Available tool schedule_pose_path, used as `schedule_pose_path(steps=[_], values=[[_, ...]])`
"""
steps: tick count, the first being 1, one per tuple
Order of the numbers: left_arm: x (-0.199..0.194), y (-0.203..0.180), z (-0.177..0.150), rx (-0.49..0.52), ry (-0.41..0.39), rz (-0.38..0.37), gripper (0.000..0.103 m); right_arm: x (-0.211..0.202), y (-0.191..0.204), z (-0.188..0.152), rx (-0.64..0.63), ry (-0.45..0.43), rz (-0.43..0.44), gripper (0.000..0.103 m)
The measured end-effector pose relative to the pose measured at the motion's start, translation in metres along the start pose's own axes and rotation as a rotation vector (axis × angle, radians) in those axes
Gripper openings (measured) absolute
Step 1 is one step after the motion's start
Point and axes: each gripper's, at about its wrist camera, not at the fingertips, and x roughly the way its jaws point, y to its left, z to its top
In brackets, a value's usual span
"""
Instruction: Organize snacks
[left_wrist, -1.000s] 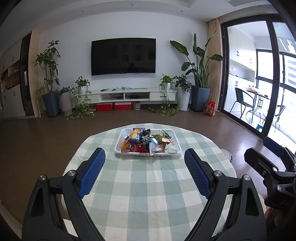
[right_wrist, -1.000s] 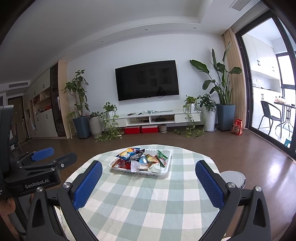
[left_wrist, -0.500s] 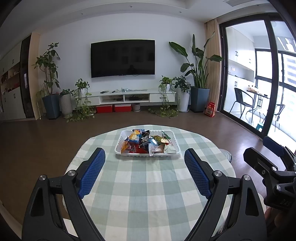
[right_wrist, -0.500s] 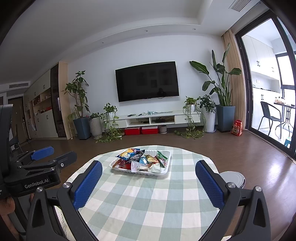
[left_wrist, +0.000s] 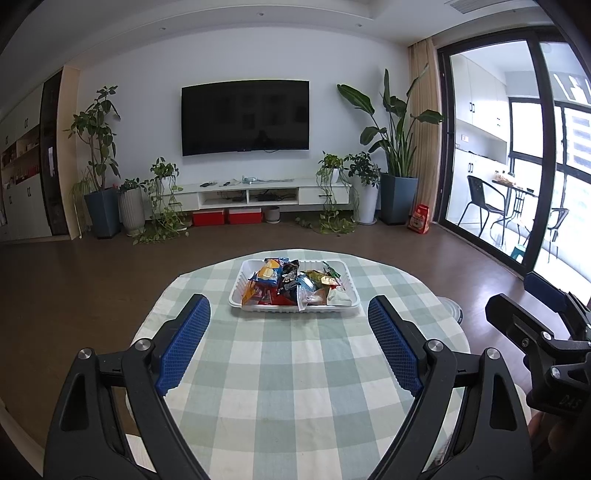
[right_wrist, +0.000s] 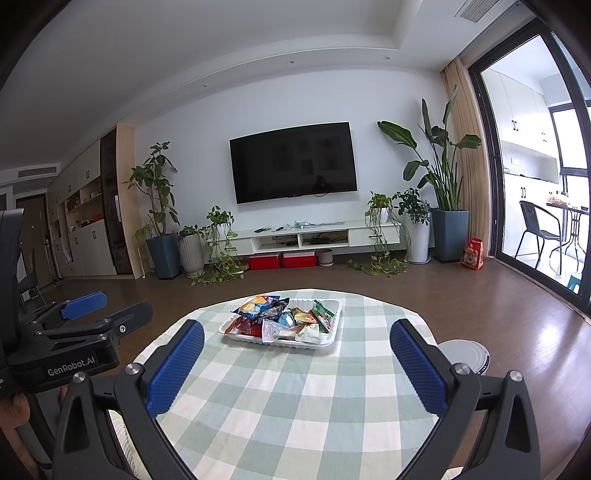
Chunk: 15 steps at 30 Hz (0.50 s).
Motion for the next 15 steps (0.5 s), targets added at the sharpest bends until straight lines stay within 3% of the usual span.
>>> schedule_pose_path(steps=[15], values=[[-0.0065, -0.0043, 0.003, 0.015, -0.025, -0.015, 0.087, -0.0019, 0.0009, -0.0005, 0.001, 0.002, 0.001, 0.103]])
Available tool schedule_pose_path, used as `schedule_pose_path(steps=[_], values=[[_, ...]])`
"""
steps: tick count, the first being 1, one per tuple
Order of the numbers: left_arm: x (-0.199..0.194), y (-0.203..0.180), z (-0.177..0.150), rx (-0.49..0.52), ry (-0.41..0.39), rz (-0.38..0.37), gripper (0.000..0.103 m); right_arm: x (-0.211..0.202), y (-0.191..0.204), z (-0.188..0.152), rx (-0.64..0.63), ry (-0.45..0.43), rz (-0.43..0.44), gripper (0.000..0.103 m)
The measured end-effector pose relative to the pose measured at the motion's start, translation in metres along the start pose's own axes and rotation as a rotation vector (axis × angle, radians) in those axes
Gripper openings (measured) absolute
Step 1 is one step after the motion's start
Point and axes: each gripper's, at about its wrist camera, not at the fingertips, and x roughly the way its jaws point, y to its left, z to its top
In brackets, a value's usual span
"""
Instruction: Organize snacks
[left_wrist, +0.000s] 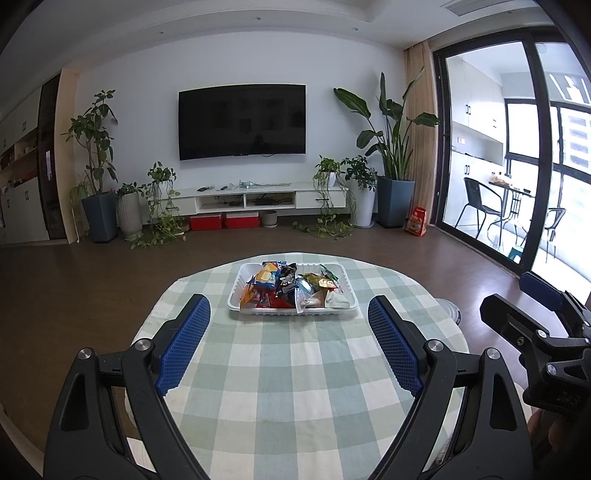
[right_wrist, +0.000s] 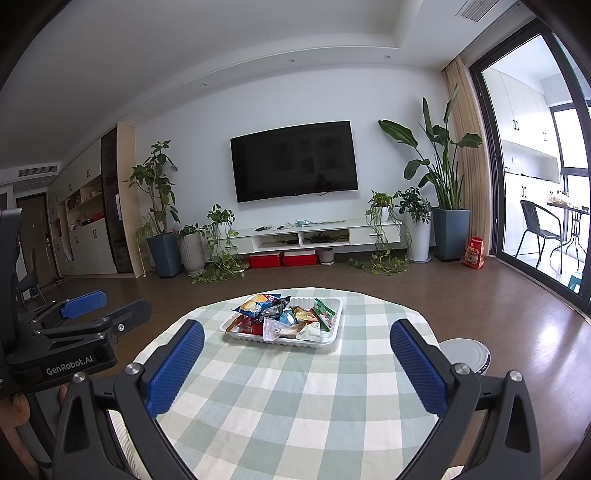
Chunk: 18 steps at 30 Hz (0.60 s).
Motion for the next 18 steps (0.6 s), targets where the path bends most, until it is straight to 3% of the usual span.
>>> schedule_pose_path(steps=[4, 10, 18], values=[[-0.006, -0.003, 0.006, 0.023, -0.039, 0.007, 0.102, 0.0, 0.0, -0.001, 0.0, -0.001, 0.0, 0.103], [-0.007, -0.006, 0.007, 0.042, -0.127, 0.027, 0.102, -0.003, 0.001, -0.001, 0.002, 0.0, 0.003, 0.103], [0.026, 0.001, 0.014, 0.024, -0.104, 0.01, 0.102, -0.009, 0.005, -0.001, 0.006, 0.007, 0.011, 0.103]])
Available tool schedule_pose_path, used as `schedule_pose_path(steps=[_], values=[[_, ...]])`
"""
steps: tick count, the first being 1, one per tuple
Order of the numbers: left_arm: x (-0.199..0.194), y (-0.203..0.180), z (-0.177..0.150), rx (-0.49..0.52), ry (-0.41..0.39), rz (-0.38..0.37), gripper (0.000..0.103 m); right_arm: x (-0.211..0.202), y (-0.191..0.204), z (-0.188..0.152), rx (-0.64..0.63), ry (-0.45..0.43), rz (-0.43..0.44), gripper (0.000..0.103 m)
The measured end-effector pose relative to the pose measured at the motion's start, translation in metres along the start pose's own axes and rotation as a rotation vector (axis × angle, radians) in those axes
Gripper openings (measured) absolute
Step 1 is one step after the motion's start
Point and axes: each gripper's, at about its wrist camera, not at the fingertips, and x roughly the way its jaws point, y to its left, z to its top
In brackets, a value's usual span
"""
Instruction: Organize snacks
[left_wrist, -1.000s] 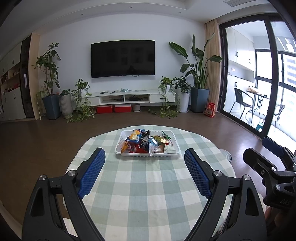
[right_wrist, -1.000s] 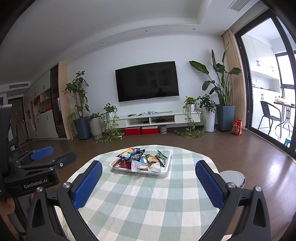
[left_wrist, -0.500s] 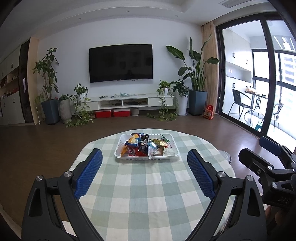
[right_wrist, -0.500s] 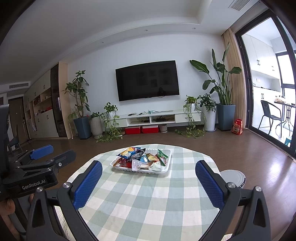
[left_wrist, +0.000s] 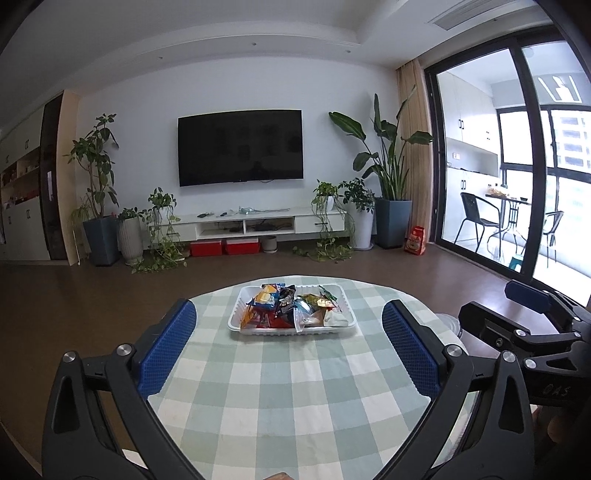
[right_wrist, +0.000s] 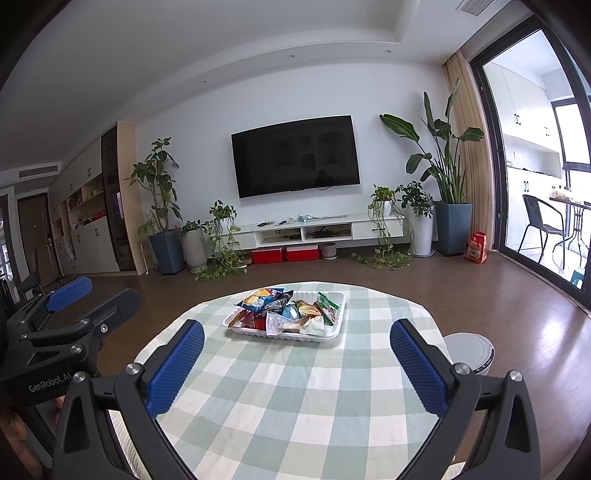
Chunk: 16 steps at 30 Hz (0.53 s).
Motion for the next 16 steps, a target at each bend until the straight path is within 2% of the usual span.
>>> schedule_pose_path(steps=[5, 12, 16], values=[[0.035, 0.004, 0.001, -0.001, 0.041, 0.071, 0.102, -0.001, 0.002, -0.003, 0.004, 0.008, 0.004, 0.103], [0.095, 0.018, -0.002, -0.047, 0.106, 0.055, 0.102, 0.001, 0.005, -0.006, 0.003, 0.017, 0.01, 0.103], [0.134, 0.029, 0.002, -0.068, 0.117, 0.046, 0.102, 0.002, 0.005, -0.008, 0.008, 0.024, 0.013, 0.103]])
